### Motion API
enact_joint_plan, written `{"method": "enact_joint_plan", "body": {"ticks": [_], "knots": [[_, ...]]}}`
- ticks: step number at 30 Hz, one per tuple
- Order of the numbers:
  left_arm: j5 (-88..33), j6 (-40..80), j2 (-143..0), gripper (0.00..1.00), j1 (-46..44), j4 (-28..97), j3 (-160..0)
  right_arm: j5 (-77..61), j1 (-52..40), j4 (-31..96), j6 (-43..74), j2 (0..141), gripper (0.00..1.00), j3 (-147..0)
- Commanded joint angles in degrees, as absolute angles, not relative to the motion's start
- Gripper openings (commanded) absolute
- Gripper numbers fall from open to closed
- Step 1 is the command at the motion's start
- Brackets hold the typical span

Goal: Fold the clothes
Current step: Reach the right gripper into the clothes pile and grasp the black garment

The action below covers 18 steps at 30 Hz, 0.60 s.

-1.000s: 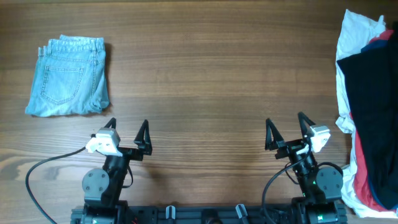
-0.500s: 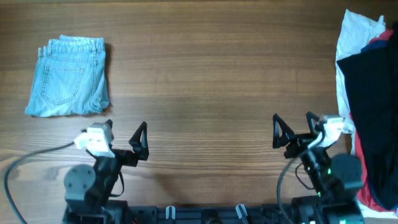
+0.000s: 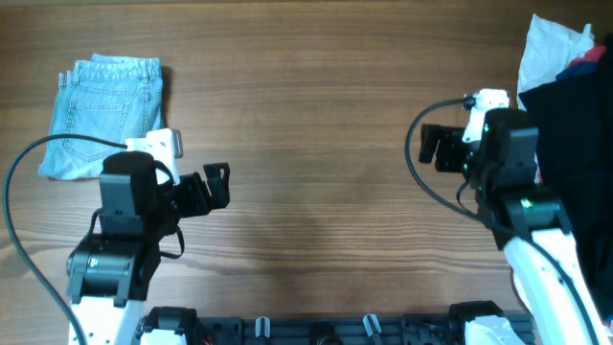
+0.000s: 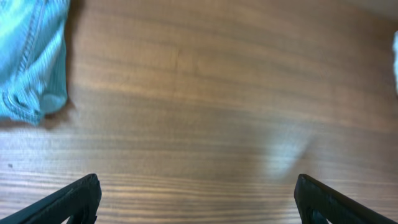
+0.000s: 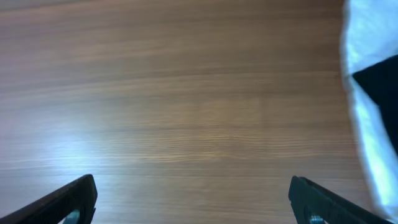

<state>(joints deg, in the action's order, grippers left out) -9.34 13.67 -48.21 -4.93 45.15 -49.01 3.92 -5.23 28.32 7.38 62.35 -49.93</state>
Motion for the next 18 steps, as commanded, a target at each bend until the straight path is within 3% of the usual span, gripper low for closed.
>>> {"method": "enact_joint_plan", "body": {"ticks": [1,6,8,18], "knots": [[-10.0,13.9,-50.1,1.0,-5.0,46.0,-50.2,20.3,-1.1,23.3,1.4,70.3,1.0,-51.0],[-10.0,13.9,-50.8,1.0,-5.0,46.0,-50.2,24.4,8.4,17.1,1.3,81.4,0.99,-51.0],[-10.0,13.9,-50.8,1.0,-5.0,46.0,-50.2,24.3,11.3,16.3,1.7,84.7,0.92,-51.0],[-10.0,13.9,-50.8,1.0,-5.0,47.9,-50.2,24.2,19.5,6.9,1.3,93.4,0.92,-51.0]]}}
